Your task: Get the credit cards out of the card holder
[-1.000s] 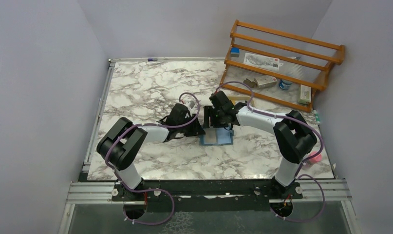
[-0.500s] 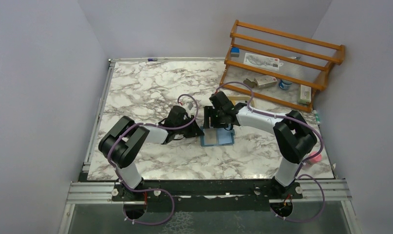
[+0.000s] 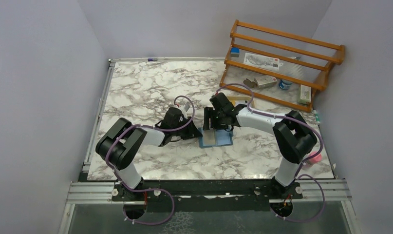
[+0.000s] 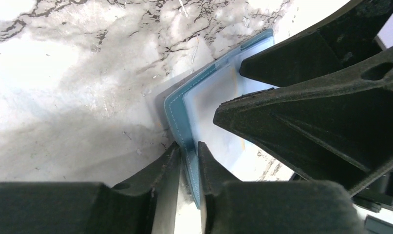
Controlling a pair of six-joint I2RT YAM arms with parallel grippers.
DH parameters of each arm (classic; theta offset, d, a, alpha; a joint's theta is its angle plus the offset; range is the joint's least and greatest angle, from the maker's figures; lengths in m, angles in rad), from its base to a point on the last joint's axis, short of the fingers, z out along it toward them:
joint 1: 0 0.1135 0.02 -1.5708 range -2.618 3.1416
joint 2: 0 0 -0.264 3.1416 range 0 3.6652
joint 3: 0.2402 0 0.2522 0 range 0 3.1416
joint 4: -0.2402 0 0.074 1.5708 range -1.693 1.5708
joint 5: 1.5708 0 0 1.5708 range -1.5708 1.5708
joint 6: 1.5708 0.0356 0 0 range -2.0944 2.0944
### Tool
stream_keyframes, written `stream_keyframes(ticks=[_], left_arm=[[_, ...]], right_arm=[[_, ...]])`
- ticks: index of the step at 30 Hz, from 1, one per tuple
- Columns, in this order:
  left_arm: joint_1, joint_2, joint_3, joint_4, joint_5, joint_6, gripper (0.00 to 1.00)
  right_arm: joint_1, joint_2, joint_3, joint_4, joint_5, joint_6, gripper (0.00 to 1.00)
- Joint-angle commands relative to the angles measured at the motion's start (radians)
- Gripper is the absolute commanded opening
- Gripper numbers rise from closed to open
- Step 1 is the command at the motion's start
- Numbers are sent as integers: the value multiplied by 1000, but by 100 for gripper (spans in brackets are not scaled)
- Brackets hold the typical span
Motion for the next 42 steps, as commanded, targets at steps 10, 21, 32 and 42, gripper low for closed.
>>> stream_keyframes(ticks=[10,21,32,42], left_arm=[[21,-12,-64,-19,8,2,31],[25,-5,-89,26,15,-13,17],[25,28,-84,97,61,-43,25],[25,49,-118,183,80,-84,17]], right_arm=[[4,-17,-36,33,-29,19,69],[4,-21,-46,39,-37,22,69],[5,-29,-54,46,-42,23,69],[4,-28,-67,59,-51,25,69]])
